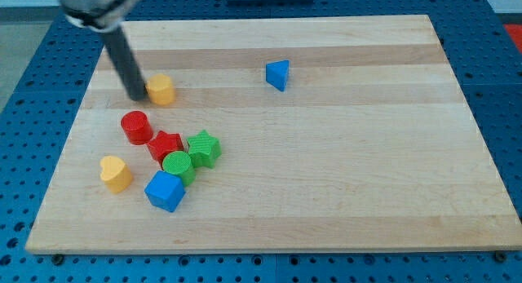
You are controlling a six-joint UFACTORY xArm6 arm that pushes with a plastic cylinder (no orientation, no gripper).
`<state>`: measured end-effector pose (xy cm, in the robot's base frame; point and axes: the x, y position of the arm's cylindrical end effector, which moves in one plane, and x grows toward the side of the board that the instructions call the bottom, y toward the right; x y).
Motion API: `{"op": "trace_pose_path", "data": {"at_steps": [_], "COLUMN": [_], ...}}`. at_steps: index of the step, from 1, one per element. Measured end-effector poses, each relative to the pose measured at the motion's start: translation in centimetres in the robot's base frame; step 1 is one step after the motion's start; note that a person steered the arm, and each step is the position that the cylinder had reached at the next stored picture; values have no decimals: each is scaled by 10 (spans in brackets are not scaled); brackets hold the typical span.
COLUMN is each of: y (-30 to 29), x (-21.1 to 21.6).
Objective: Push the yellow hexagon closer to the blue triangle
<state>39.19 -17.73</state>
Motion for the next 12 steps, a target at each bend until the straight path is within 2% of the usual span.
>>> {"op": "trace_pose_path", "data": {"at_steps": [1,2,3,4,5,7,8,9,10,11,12], "y": [82,95,24,-60,-62,89,140,136,76,66,83], "x": [12,18,19,-31,-52,-1,1,21,21,16,22]}}
